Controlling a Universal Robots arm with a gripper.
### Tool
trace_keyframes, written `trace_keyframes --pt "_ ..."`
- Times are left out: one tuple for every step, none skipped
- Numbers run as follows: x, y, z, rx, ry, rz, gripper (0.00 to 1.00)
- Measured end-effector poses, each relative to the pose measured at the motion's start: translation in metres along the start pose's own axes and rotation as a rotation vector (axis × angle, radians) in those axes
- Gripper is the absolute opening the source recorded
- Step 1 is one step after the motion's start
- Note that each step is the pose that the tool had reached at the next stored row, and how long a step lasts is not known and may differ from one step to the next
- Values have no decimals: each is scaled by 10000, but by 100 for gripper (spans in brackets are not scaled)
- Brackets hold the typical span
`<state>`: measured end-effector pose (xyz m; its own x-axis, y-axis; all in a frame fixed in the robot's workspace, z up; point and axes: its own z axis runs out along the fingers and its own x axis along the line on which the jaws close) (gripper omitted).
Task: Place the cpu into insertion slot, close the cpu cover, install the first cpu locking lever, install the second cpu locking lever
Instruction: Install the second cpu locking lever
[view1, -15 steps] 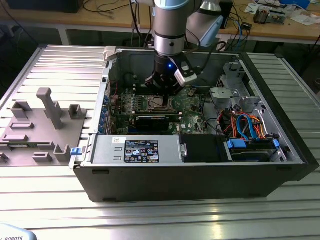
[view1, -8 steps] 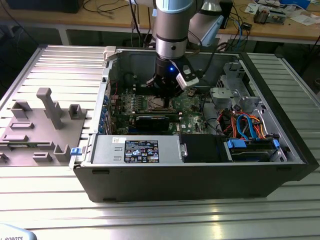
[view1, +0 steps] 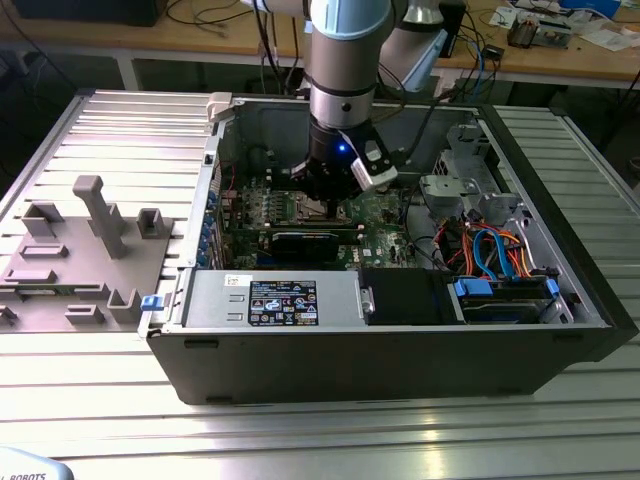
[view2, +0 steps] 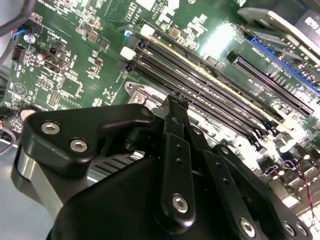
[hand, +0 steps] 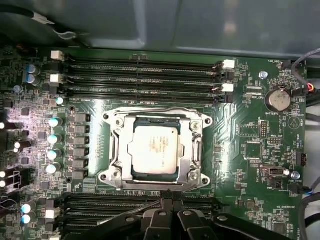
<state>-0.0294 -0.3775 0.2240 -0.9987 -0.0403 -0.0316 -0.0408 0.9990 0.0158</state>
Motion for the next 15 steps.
trace_keyframes --pt "15 -12 0 -59 -7 1 11" --pt "31 -24 -1 -106 -15 2 11" --pt "45 -35 -1 -145 -20 3 11" --pt "69 -54 -3 -217 -29 5 11" --pt "100 -79 -4 -359 -43 10 11" --pt "120 -98 -5 -482 -53 13 11" --pt "140 -119 -7 -629 -63 17 11" --pt "153 -131 -7 -715 -71 21 11" --pt "166 -142 -7 -800 -78 24 11" --pt "189 -159 -9 -924 -90 28 11" --pt "207 -173 -10 -1000 -95 30 11" --pt "222 -188 -10 -1038 -99 31 11" --pt "238 -204 -11 -1063 -103 31 11" --pt "257 -220 -11 -1076 -107 31 11" --pt "278 -236 -11 -1079 -111 31 11"
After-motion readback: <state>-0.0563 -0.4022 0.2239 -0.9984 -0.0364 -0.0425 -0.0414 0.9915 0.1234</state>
